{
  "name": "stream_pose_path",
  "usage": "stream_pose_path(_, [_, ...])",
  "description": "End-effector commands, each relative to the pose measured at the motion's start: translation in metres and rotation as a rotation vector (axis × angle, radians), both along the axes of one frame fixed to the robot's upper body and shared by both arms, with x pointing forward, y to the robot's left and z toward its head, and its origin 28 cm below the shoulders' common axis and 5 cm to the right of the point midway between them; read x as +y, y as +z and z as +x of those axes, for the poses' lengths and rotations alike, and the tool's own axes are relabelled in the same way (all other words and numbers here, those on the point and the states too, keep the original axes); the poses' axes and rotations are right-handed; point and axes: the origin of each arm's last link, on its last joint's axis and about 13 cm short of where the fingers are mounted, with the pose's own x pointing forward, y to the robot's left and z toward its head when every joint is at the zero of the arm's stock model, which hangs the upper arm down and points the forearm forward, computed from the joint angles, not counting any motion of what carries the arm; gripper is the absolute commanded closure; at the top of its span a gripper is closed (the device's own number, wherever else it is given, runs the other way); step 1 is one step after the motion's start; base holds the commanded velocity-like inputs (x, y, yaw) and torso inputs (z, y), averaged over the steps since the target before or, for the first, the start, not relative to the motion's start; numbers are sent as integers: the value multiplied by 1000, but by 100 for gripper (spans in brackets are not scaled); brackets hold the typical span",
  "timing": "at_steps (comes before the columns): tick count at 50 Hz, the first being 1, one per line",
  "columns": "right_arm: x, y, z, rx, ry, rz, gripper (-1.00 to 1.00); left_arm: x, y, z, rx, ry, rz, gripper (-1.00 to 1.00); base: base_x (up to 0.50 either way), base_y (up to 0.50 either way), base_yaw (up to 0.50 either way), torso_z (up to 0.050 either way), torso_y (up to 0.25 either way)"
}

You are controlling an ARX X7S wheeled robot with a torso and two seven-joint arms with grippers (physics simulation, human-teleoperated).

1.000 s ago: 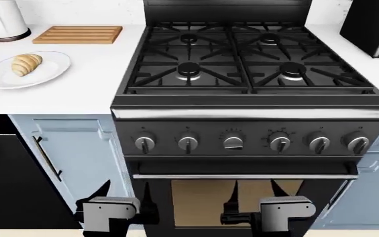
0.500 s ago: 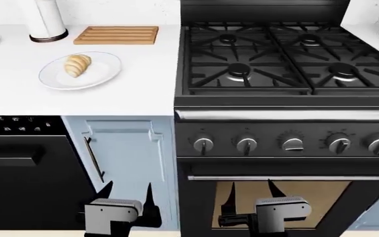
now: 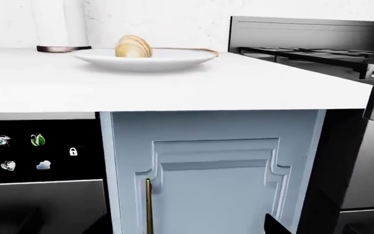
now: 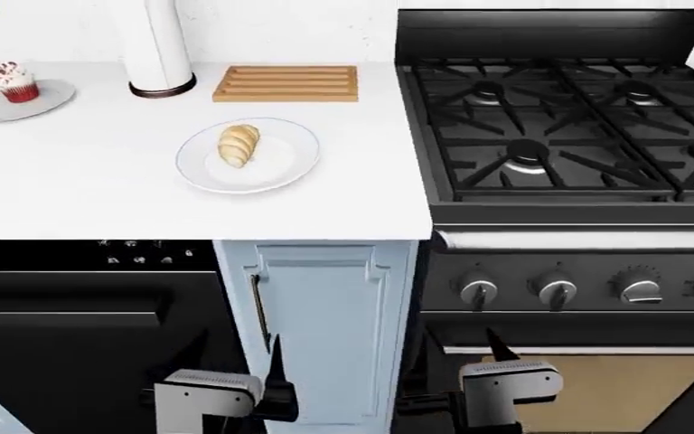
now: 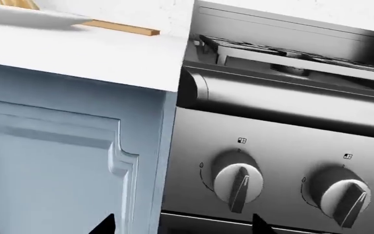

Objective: From the different types of pastries on the counter, select a croissant and place it on the cutting board. Then retrieve a jar of jam from the cabinet and place it alongside the croissant on the cutting board.

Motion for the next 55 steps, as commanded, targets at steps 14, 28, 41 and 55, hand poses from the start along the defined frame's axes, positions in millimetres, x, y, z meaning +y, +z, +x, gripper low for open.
stream_pose_path(14, [0, -4, 1, 6, 4, -14, -100, -2, -2, 2, 67, 7, 37, -100, 91, 500, 0, 3, 0])
stream_pose_path(28, [2, -6, 5, 31, 49, -4, -100, -5, 5, 8, 79, -4, 15, -100, 118, 500, 0, 0, 0])
stream_pose_path(41, [7, 13, 12, 6, 55, -139, -100, 5, 29, 24, 34, 24, 28, -100, 130, 500, 0, 0, 0])
stream_pose_path(55, [-15, 138, 39, 4, 55, -44, -100, 11, 145, 25, -115, -113, -15, -100, 16, 71, 0, 0, 0])
